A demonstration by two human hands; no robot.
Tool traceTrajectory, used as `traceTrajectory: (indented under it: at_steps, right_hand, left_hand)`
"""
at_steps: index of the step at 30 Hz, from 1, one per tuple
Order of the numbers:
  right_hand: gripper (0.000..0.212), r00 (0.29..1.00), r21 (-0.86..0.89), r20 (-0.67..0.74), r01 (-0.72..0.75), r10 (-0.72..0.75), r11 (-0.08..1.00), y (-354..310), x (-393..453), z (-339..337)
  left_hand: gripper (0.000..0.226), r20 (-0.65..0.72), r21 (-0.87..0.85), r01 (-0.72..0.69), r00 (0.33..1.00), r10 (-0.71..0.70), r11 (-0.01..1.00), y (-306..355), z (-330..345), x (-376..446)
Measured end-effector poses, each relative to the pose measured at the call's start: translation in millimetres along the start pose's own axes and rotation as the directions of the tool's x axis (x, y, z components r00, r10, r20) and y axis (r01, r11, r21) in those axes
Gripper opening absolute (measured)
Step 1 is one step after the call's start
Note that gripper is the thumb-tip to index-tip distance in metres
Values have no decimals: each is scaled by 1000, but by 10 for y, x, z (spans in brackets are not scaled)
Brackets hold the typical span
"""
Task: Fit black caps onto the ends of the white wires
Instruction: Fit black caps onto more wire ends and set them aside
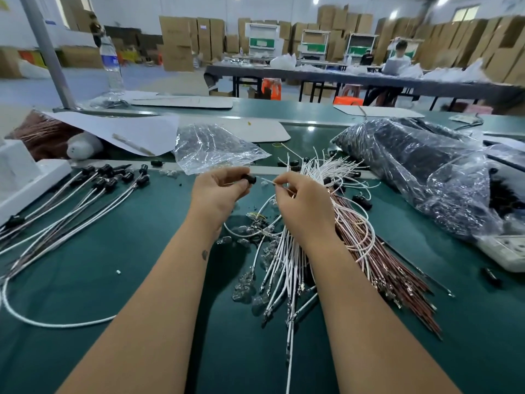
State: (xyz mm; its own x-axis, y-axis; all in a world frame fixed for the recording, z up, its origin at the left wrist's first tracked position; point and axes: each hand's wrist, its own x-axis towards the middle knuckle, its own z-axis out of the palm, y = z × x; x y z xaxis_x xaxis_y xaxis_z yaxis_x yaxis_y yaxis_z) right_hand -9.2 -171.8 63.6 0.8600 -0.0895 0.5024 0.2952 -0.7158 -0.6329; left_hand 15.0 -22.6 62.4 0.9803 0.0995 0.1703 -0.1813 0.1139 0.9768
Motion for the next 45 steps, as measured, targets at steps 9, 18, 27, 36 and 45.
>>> traceTrajectory:
  at_steps: [9, 18, 27, 36, 45]
  right_hand:
    - [15, 999, -1, 22, 47, -47, 999, -28, -9, 45]
    - [13, 998, 26, -32, 47, -46, 999, -31, 18, 74]
    - [30, 989, 68, -21, 150, -149, 986, -79, -7, 78]
    - [17, 988, -309, -57, 121, -146, 943, -75, 37, -15]
    - [16, 985, -310, -7, 160, -171, 937, -198, 22, 12]
  left_hand:
    - [27, 75, -3, -16, 997, 16, 1000, 7, 26, -26]
    - [22, 94, -13, -19, 995, 20, 1000, 8, 14, -46]
    - [4, 79, 5, -16, 997, 15, 1000, 41, 27, -81]
    - [19, -210, 276, -65, 970, 126, 959, 47, -87, -15]
    - [34, -55, 865, -283, 767, 640, 414, 104, -80, -65]
